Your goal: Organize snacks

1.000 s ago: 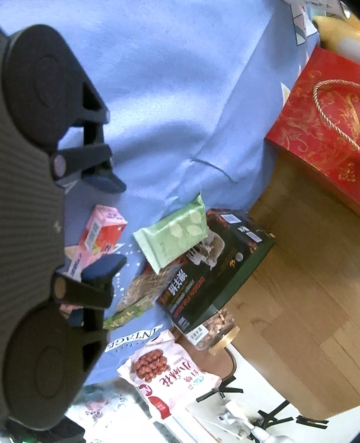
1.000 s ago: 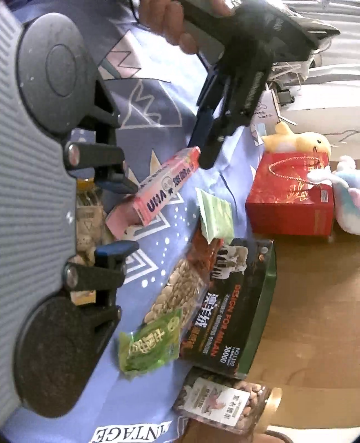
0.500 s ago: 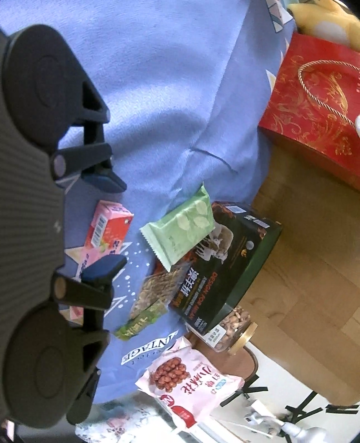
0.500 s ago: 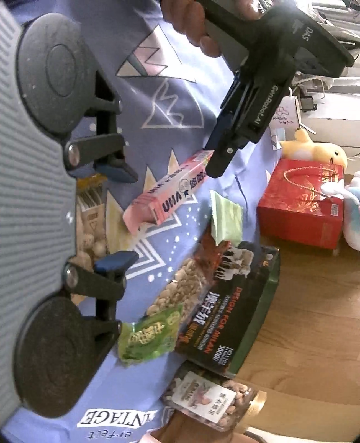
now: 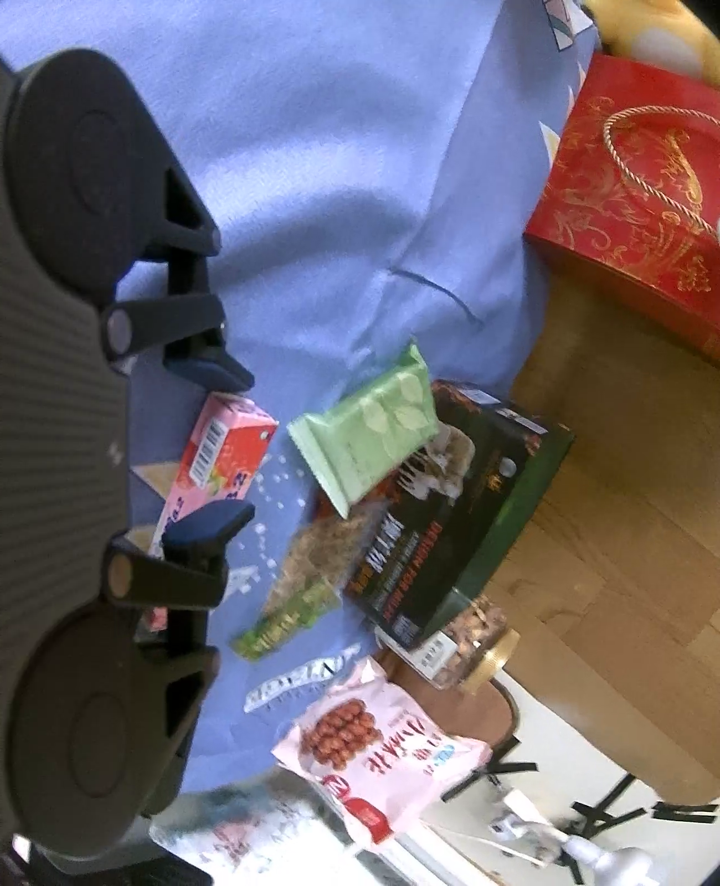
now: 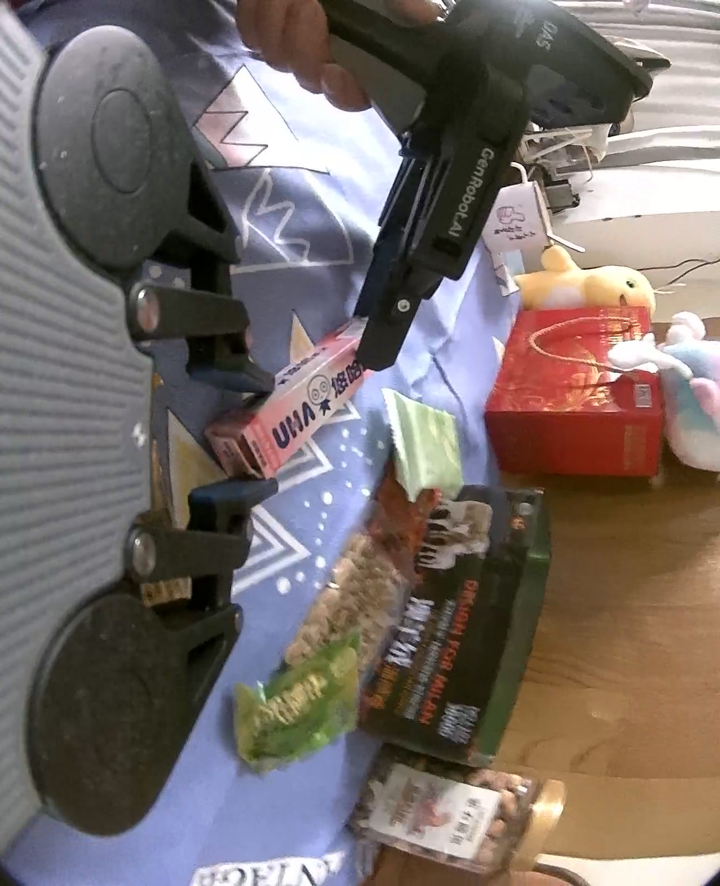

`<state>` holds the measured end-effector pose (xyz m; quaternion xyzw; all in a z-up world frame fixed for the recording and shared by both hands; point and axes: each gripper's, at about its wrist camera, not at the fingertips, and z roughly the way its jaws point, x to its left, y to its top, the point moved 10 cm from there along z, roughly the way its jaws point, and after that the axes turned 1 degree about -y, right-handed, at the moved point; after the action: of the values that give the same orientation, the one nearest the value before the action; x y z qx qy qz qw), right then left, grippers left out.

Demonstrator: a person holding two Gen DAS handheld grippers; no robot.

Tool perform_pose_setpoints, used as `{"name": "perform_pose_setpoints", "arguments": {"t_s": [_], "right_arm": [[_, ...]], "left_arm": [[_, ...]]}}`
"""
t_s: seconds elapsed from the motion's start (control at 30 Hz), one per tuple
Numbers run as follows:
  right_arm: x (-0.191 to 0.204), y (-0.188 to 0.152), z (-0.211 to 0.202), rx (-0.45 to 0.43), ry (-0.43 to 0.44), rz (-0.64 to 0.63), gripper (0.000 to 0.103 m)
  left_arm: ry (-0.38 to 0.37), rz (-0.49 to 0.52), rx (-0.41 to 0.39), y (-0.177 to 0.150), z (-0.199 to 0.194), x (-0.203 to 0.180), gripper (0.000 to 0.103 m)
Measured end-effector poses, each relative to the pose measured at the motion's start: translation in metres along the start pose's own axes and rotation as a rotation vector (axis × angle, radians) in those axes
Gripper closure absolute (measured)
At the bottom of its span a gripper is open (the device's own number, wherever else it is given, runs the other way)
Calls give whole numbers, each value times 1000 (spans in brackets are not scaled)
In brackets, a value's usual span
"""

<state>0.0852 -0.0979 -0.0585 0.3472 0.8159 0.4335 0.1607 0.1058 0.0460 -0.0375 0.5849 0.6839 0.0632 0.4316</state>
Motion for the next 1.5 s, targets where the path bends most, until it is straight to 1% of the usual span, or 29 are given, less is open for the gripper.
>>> {"name": "perform_pose_setpoints", "arguments": {"t_s": [0.07, 0.13, 0.23, 0.3, 0.33, 0.43, 0.47, 0.57, 0.63, 0.7, 0.73, 0.8, 0.83, 0.9, 0.97, 1.03, 1.1, 1.13, 1.17, 1.23, 1.27, 1.3, 1.33, 1.4, 1.5], "right_arm": [[-3, 9, -8, -39, -17, -26, 67], [-8, 22, -13, -82, -43, -48, 68], [-30, 52, -16, -148, -98, -83, 68], [-50, 76, -14, -187, -143, -100, 67], [-61, 88, -11, -200, -166, -105, 67], [-90, 112, 4, -206, -220, -117, 67], [-96, 115, 8, -204, -233, -121, 67], [-119, 120, 28, -178, -266, -126, 67], [-130, 118, 38, -155, -285, -114, 65], [-141, 117, 42, -144, -304, -83, 58], [-145, 117, 41, -150, -315, -58, 58], [-152, 116, 29, -182, -309, 14, 58], [-154, 115, 18, -212, -298, 50, 58], [-157, 108, -3, -254, -281, 117, 58], [-161, 93, -17, -256, -244, 208, 58], [-162, 67, -16, -205, -187, 288, 58], [-163, 41, -8, -132, -192, 328, 58], [-163, 31, -3, -97, -203, 345, 58], [-165, 26, 5, -68, -196, 374, 58], [-162, 22, 18, -36, -143, 423, 58], [-159, 22, 26, -16, -127, 441, 58], [-156, 25, 31, -21, -113, 450, 57], [-150, 28, 36, -20, -88, 455, 56], [-134, 33, 42, -15, -39, 458, 56], [-104, 36, 44, 1, -1, 378, 56]], "left_arm": [[-19, 9, -25, 14, -4, -10, 60], [-34, 27, -50, 35, -5, -22, 60], [-46, 79, -99, 77, 3, -45, 60], [-50, 118, -138, 109, 17, -60, 60], [-51, 121, -147, 119, 24, -65, 60], [-57, 108, -163, 151, 52, -72, 59], [-59, 99, -161, 158, 63, -72, 59], [-53, 68, -150, 169, 91, -70, 59], [-38, 65, -135, 168, 107, -68, 59], [-24, 76, -117, 165, 116, -69, 54], [-16, 83, -113, 164, 118, -70, 53], [-11, 92, -124, 161, 111, -71, 52], [-18, 92, -134, 160, 104, -71, 52], [-52, 96, -151, 153, 86, -73, 52], [-76, 131, -162, 138, 68, -71, 52], [-40, 150, -167, 127, 63, -63, 52], [23, 137, -149, 118, 67, -45, 52], [48, 105, -128, 113, 74, -33, 52], [68, 72, -108, 109, 80, -22, 52], [105, 26, -73, 102, 89, 0, 52], [127, 4, -42, 97, 96, 9, 52], [132, -9, -23, 91, 101, 14, 51], [133, 8, -43, 89, 100, 13, 50], [160, 69, -27, 81, 99, 5, 52], [154, 133, 5, 59, 91, -12, 52]]}}
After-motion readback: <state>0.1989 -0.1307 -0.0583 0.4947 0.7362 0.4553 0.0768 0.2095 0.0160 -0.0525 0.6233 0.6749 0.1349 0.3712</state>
